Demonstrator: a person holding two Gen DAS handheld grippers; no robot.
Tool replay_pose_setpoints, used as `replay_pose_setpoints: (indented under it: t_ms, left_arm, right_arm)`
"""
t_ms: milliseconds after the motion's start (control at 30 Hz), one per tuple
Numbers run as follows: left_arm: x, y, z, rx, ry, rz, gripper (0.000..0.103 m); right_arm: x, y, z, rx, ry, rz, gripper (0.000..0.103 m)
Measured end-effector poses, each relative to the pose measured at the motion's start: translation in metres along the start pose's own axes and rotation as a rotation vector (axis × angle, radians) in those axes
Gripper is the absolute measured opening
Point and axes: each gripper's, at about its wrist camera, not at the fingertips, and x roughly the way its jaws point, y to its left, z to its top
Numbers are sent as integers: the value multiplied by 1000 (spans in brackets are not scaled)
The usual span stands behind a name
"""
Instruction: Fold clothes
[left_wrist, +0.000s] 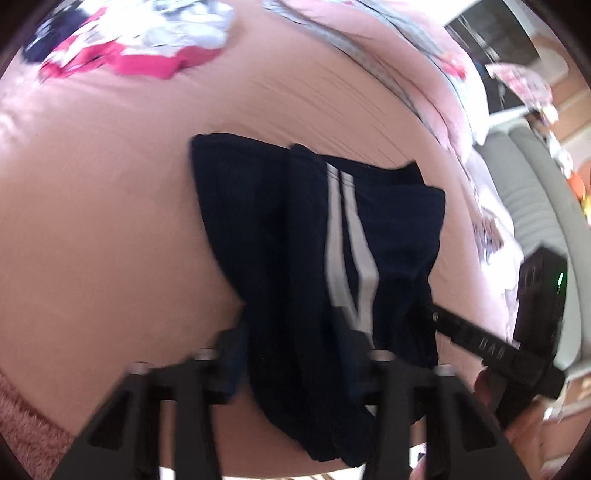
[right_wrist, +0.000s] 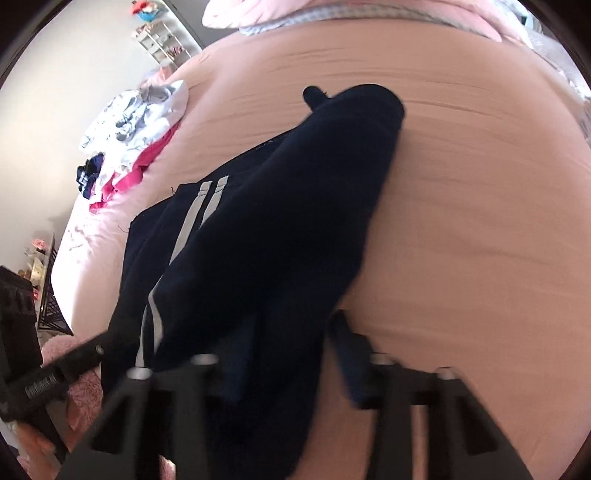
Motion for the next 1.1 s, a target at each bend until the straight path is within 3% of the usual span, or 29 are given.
replay_pose_setpoints:
  t_ms: [33, 100, 300, 400, 467, 533, 633, 733, 967, 1100]
  left_arm:
    - [0, -4, -2, 18, 1, 7, 16]
    - [0, -12, -6, 58, -1, 17, 13]
    - [0, -46, -25, 222, 30, 4, 12]
    - [6, -77, -43, 354, 47, -26, 12]
    - [10, -89, -49, 400, 69, -46, 13]
    - [14, -87, -46, 367, 97, -73, 15]
    - [8, -61, -37, 253, 85, -98, 19]
    - [-2, -40, -33, 173, 64, -100, 30]
    - [-10, -24, -13, 39, 9, -213, 31]
    - [15, -21, 5, 38, 49, -165, 31]
  right_arm:
    - [-2, 1, -1, 0, -5, 8, 13]
    - [-8, 2, -4, -10, -24, 7, 10]
    - [-66, 3, -39, -122, -137, -93, 10]
    - [-96, -19, -64, -69, -159, -120, 10]
    - [-104, -35, -81, -45, -159, -193, 10]
    - [-96, -50, -94, -27, -128, -242, 10]
    - [-84, -80, -105, 81, -72, -183, 13]
    - [-93, -89, -102, 128, -103, -128, 17]
    - [-110, -105, -93, 182, -154, -121, 18]
    - [-119, -114, -84, 236, -184, -112, 19]
